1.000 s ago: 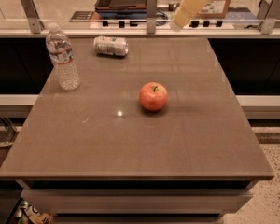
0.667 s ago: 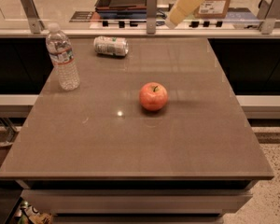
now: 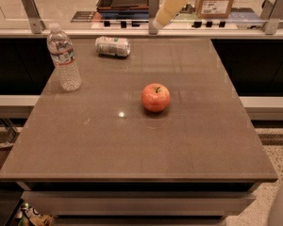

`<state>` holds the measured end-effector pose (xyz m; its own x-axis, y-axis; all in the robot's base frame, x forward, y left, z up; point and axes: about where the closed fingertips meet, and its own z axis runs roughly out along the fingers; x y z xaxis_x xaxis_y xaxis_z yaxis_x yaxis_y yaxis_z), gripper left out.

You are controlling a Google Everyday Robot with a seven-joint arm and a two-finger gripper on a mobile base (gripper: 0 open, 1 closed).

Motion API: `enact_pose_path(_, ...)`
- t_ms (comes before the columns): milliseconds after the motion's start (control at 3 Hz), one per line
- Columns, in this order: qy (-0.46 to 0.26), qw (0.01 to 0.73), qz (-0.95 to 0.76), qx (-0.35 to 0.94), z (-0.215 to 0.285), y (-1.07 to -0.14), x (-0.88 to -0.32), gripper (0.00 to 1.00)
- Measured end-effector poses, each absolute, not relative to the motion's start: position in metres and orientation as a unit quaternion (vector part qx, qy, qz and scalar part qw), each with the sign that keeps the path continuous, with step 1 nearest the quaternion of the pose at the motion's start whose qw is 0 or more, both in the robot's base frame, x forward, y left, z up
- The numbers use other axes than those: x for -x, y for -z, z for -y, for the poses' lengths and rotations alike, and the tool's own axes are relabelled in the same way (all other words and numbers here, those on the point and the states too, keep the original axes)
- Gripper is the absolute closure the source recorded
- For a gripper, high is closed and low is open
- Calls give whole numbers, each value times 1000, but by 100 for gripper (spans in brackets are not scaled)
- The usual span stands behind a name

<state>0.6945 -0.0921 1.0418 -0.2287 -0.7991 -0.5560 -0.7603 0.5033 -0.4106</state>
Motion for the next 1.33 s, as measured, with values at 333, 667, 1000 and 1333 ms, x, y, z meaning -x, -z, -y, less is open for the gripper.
enact_pose_path(333,39,348,-786,509,70,-1033,-705,0)
enact_pose_path(667,47,363,-799,477,35,-1027,-727,0)
enact_pose_path(1000,48,361,-798,479,34,-1027,-728,0)
enact_pose_path(1333,56,346,-797,492,26,-1028,-737,0)
